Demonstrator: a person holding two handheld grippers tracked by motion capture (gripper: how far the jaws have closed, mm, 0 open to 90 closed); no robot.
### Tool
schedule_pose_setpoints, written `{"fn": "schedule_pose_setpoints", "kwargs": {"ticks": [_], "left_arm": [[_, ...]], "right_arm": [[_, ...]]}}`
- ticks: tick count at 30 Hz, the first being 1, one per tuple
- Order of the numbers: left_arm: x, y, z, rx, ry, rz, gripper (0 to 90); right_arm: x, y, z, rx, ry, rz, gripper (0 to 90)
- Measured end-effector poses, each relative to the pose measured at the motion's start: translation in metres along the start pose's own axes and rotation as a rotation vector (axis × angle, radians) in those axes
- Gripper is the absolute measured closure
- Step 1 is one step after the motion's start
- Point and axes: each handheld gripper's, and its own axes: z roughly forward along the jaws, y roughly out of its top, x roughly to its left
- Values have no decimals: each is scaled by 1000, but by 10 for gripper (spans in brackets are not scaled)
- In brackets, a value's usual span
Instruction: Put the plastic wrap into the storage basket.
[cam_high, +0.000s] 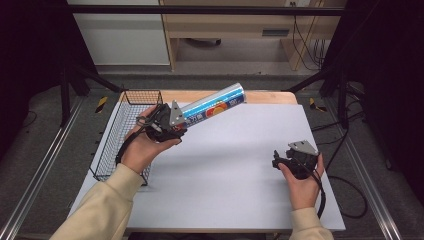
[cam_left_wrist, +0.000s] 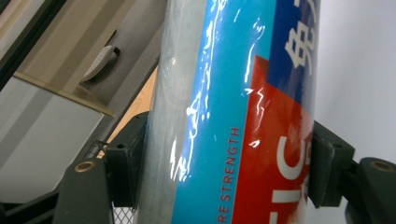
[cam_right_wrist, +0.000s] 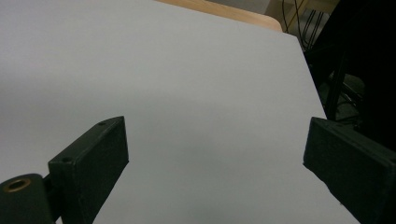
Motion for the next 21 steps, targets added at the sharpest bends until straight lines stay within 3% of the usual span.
{"fn": "schedule_pose_setpoints", "kwargs": {"ticks": [6,11,21], "left_arm": [[6,2,0,24,25,-42,290],[8,1,-5,73,66,-84,292],[1,-11,-38,159,149,-118,293]], "right_arm": [[-1,-1,-1,5,15,6,70],[-3,-1,-4,-12,-6,7,69],[1,-1,-11,-16,4,7,69]]}}
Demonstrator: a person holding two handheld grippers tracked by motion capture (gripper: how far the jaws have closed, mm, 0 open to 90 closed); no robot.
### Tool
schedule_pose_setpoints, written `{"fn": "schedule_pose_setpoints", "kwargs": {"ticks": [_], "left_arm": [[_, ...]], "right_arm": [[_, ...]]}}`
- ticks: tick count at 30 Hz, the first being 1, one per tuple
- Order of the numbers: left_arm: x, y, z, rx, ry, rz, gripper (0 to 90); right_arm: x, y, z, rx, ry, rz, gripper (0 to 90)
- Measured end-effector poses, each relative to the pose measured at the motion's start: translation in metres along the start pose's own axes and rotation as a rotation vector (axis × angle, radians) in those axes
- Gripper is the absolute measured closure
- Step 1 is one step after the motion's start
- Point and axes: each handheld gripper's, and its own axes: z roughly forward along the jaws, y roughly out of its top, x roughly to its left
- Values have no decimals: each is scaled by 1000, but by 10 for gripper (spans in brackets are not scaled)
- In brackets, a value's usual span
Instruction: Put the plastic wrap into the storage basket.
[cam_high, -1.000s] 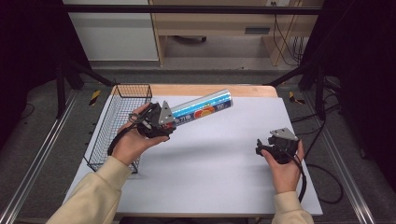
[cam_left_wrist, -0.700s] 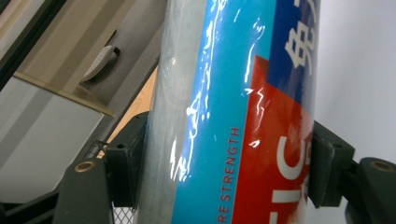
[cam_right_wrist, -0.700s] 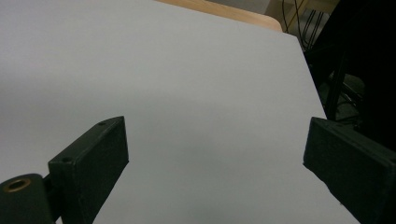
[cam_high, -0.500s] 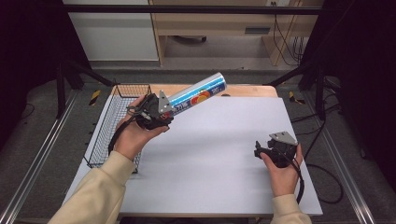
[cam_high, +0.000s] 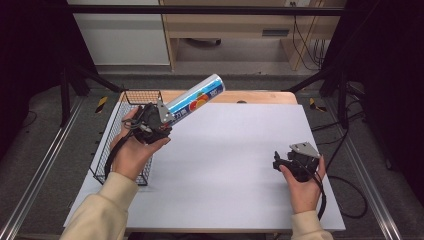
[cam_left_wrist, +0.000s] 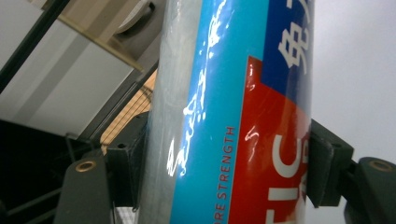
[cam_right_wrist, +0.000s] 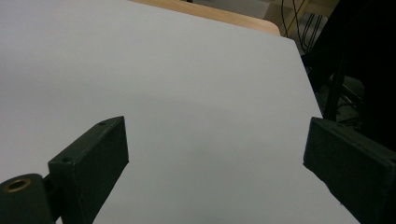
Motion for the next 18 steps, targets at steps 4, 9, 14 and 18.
{"fn": "schedule_pose_setpoints", "kwargs": {"ticks": [4,9,14,18], "left_arm": [[1,-11,-11,31,15,-33,294],[8,-26,-19,65,17,-93,296],[12,-31,-21,102,26,-95,297],[14,-33,-23,133,37,-117,298]], "right_arm": [[1,0,0,2,4,-10,69],[-1,-1,2,12,-4,-4,70],[-1,-2,4,24,-2,0,70],[-4,-2,4,22,-7,-2,70]]}}
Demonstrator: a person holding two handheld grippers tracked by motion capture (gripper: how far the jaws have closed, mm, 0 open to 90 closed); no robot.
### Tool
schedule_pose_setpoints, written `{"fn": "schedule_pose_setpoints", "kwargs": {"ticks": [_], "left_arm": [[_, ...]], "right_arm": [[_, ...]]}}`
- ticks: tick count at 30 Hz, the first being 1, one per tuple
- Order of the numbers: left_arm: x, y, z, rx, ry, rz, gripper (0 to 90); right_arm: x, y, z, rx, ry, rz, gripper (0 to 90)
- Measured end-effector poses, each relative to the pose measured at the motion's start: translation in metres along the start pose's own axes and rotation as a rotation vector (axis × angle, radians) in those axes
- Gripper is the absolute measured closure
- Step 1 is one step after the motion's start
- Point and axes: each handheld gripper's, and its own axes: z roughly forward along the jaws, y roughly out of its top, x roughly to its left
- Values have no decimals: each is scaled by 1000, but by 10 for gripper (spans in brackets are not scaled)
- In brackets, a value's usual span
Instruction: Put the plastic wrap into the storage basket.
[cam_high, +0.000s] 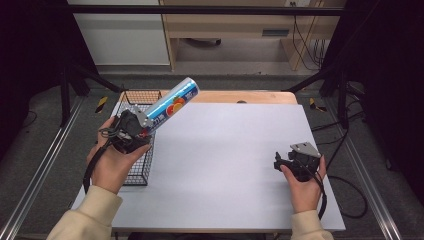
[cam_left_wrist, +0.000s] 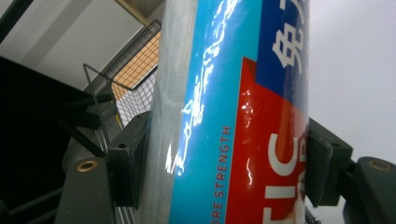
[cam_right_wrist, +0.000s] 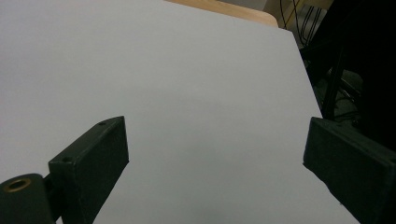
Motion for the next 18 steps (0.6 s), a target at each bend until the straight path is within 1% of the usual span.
{"fn": "schedule_pose_setpoints", "kwargs": {"ticks": [2,4,5,6,7,9,10,11,12,16,17,18], "left_arm": [[1,-2,-1,16,1,-20,299],[3,-5,-2,55,16,-46,300],[3,-5,-2,55,16,-46,301],[4,-9,-2,71,14,-55,301],[4,-9,-2,71,14,-55,301],[6,-15,-2,99,14,-57,301],[5,-16,-1,101,18,-64,302],[6,-21,0,120,9,-78,302],[6,-21,0,120,9,-78,302],[4,-34,5,148,-17,-106,304],[4,-34,5,148,-17,-106,305],[4,-37,6,159,-24,-106,305]], "right_arm": [[-2,-1,0,-1,-3,4,71],[-5,-2,-1,4,-7,13,72],[-6,-2,-1,3,-7,14,72],[-6,-2,-1,1,-6,14,73],[-6,-2,-1,1,-6,14,73],[-6,-1,0,2,-1,12,74],[-5,-1,0,4,1,13,74],[-5,-1,0,4,3,12,75],[-5,-1,0,4,3,12,75],[-6,-1,-1,1,0,17,78],[-6,-1,-1,1,0,17,78],[-6,-1,0,2,1,18,79]]}}
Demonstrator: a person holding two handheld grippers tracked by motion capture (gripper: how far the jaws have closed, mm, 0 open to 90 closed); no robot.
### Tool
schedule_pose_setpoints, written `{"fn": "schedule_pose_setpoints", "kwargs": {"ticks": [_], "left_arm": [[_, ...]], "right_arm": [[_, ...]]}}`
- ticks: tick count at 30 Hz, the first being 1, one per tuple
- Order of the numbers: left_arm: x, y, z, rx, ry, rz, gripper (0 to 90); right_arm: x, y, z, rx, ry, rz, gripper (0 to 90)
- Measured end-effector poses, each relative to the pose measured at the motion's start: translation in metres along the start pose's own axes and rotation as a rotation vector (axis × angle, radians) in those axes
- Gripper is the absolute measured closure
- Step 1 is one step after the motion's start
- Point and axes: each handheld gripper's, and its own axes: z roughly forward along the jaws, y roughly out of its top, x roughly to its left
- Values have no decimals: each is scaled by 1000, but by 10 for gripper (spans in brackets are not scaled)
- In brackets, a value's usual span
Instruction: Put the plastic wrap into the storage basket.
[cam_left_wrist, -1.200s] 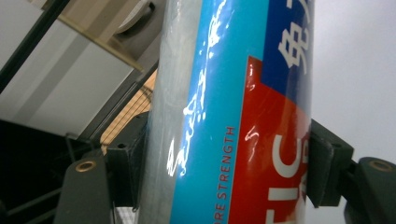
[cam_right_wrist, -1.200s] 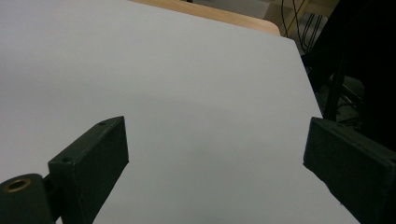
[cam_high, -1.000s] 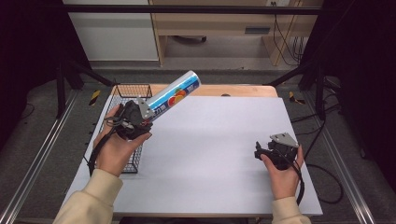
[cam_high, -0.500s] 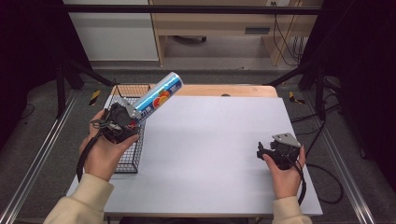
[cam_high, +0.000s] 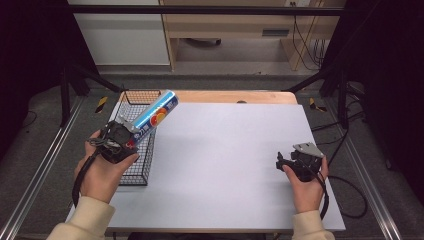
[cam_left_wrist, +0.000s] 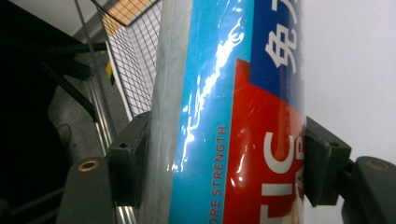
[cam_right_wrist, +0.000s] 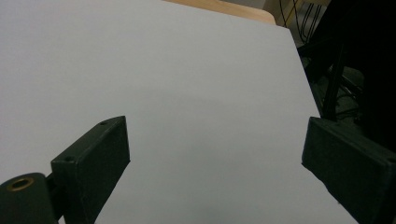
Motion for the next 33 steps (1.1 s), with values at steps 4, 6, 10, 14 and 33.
{"fn": "schedule_pose_setpoints", "kwargs": {"ticks": [4,6,10,14,33], "left_arm": [[0,-6,5,21,-8,-12,306],[1,-7,7,27,-8,-20,306],[4,-9,10,42,-3,-41,307],[5,-12,10,57,-4,-52,308],[12,-15,19,100,-35,-108,312]], "right_arm": [[0,0,0,-1,4,3,82],[0,1,1,-1,7,5,82],[-1,0,1,-1,14,12,82],[0,1,0,-1,24,17,83],[1,1,1,1,30,9,87]]}}
